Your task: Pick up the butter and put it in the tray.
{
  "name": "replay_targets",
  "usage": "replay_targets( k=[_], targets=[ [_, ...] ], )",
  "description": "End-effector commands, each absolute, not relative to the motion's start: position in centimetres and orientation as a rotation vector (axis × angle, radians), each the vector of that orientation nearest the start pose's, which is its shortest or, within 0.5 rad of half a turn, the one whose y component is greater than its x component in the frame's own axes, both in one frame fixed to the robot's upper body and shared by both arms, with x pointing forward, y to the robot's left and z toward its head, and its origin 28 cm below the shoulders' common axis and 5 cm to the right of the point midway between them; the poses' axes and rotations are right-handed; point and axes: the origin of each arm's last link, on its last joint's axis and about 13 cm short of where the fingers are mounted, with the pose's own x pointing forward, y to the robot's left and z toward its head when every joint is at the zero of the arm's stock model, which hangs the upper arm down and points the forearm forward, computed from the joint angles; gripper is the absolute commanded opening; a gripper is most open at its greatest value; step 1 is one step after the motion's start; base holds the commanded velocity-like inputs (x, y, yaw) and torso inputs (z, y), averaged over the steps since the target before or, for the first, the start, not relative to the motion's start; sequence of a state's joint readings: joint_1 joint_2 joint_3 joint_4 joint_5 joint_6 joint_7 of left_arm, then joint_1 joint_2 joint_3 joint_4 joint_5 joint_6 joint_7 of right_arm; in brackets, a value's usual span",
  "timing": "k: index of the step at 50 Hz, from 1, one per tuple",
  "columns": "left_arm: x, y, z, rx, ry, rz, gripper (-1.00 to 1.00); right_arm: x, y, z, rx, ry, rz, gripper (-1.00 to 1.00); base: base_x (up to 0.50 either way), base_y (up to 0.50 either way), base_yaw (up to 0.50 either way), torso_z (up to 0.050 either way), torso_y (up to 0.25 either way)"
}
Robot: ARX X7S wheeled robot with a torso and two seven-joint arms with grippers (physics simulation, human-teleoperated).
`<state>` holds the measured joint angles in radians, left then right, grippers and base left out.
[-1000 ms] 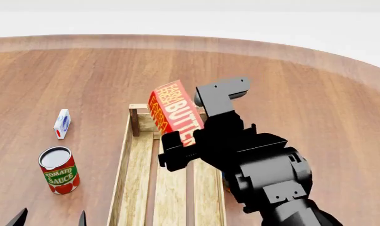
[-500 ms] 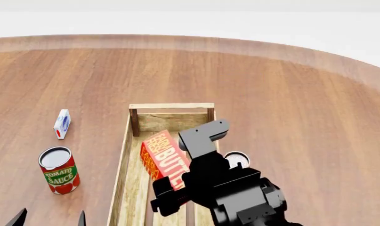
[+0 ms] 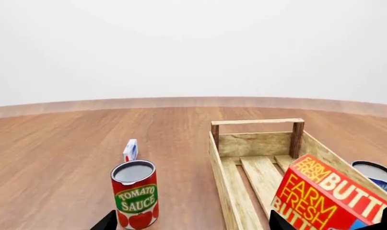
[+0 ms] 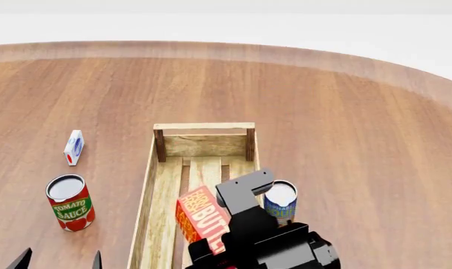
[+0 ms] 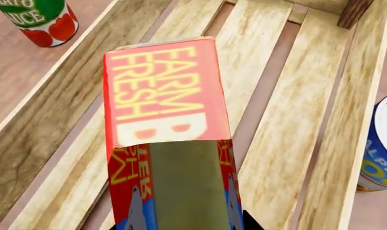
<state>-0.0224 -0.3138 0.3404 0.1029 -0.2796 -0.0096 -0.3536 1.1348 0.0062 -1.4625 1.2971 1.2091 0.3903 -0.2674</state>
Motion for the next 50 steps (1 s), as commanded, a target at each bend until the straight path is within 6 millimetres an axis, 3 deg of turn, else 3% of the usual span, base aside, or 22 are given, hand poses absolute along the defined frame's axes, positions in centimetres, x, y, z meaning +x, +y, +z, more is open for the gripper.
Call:
replay_targets(
  k=[1, 6, 7, 22, 29, 33, 38, 50],
  targets=[
    [20.4, 20.8, 2.8, 0.020, -0.016, -0.002, 1.00, 37.0, -6.8, 6.3, -0.163, 0.806, 0.564, -1.00, 0.00, 0.00, 0.00, 0.000, 0.000],
    [20.5, 20.8, 3.0, 0.021, -0.018, -0.003, 1.00, 36.8, -6.8, 5.9, -0.163, 0.810, 0.563, -1.00, 0.00, 0.00, 0.00, 0.000, 0.000],
    [20.4, 20.8, 2.9, 0.020, -0.018, -0.002, 1.00, 36.9, -6.8, 6.1, -0.150, 0.809, 0.564, 1.00, 0.00, 0.00, 0.00, 0.000, 0.000],
    [20.5, 20.8, 2.9, 0.019, -0.017, -0.001, 1.00, 37.1, -6.8, 6.5, -0.153, 0.807, 0.570, 1.00, 0.00, 0.00, 0.00, 0.000, 0.000],
    [20.5, 20.8, 3.0, 0.017, -0.019, 0.001, 1.00, 38.6, -6.9, 9.3, -0.136, 0.757, 0.578, 1.00, 0.00, 0.00, 0.00, 0.000, 0.000],
    [20.6, 20.9, 2.9, 0.018, -0.016, 0.002, 1.00, 40.0, -7.3, 12.6, -0.145, 0.691, 0.577, 1.00, 0.00, 0.00, 0.00, 0.000, 0.000],
    [20.7, 20.8, 3.0, 0.018, -0.019, 0.001, 1.00, 39.5, -8.2, 16.2, -0.130, 0.634, 0.574, 1.00, 0.00, 0.00, 0.00, 0.000, 0.000],
    [20.7, 20.9, 3.1, 0.019, -0.024, 0.003, 1.00, 39.1, -8.5, 16.5, -0.128, 0.575, 0.568, 1.00, 0.00, 0.00, 0.00, 0.000, 0.000]
  ],
)
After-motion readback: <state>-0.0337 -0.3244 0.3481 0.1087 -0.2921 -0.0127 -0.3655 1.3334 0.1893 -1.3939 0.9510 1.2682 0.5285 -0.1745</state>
